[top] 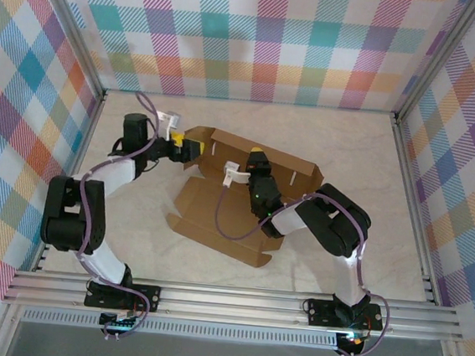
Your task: Fold the paper box
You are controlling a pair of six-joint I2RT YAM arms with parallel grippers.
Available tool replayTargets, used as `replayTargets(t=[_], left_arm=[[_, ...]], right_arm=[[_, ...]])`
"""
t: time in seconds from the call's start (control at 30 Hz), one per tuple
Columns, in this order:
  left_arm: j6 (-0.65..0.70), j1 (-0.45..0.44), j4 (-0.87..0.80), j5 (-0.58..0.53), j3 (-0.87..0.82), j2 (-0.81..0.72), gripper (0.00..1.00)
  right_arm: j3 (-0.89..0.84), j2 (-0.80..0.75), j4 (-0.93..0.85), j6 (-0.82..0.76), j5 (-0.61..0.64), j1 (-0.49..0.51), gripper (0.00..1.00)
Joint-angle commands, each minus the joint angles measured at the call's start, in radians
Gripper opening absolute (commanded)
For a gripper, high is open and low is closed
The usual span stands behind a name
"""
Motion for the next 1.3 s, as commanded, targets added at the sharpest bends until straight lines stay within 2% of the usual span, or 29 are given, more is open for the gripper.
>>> replayTargets(t=[0.0,0.2,0.33,0.43,0.53,0.6,0.67,0.73,0.83,0.93,1.03,1.2,1.27], left_arm=[[-0.018,0.052,0.092,0.034,-0.023,-0.039,1.0],[-0.114,0.151,0.218,0.031,-0.028,0.026,0.99],[-0.114,0.205,0.171,0.021,0.043,0.123,0.97],[-0.113,0.208,0.127,-0.018,0.104,0.196,0.93],[-0.085,0.188,0.08,0.016,0.158,0.255,0.91],[-0.01,0.155,-0.047,0.046,0.212,0.281,0.9],[0.113,0.103,-0.207,0.014,0.259,0.285,0.87],[0.157,0.072,-0.26,0.005,0.267,0.281,0.81],[0.199,0.059,-0.312,0.085,0.284,0.289,0.7],[0.29,0.051,-0.453,0.131,0.332,0.302,0.66],[0.317,0.043,-0.493,0.184,0.343,0.312,0.68],[0.374,0.006,-0.546,0.198,0.364,0.321,0.68],[0.405,-0.007,-0.614,0.2,0.379,0.328,0.68]], right_arm=[[-0.019,-0.019,-0.012,0.003,0.005,0.0,0.0],[-0.027,-0.033,-0.019,0.006,0.005,0.001,0.0],[-0.034,-0.047,-0.025,0.009,0.005,-0.001,0.0],[-0.038,-0.053,-0.029,0.01,0.006,-0.001,0.0],[-0.034,-0.055,-0.027,0.006,0.008,-0.001,0.0],[-0.035,-0.056,-0.028,0.008,0.009,-0.001,0.0],[-0.035,-0.056,-0.03,0.011,0.009,-0.001,0.0],[-0.034,-0.054,-0.033,0.012,0.009,-0.002,0.0],[-0.029,-0.05,-0.036,0.018,0.009,-0.003,0.0],[-0.028,-0.049,-0.043,0.025,0.013,-0.008,0.0],[-0.023,-0.044,-0.043,0.031,0.019,-0.009,0.0],[-0.011,-0.043,-0.041,0.029,0.02,-0.009,0.0],[-0.011,-0.044,-0.042,0.026,0.018,-0.009,0.0]])
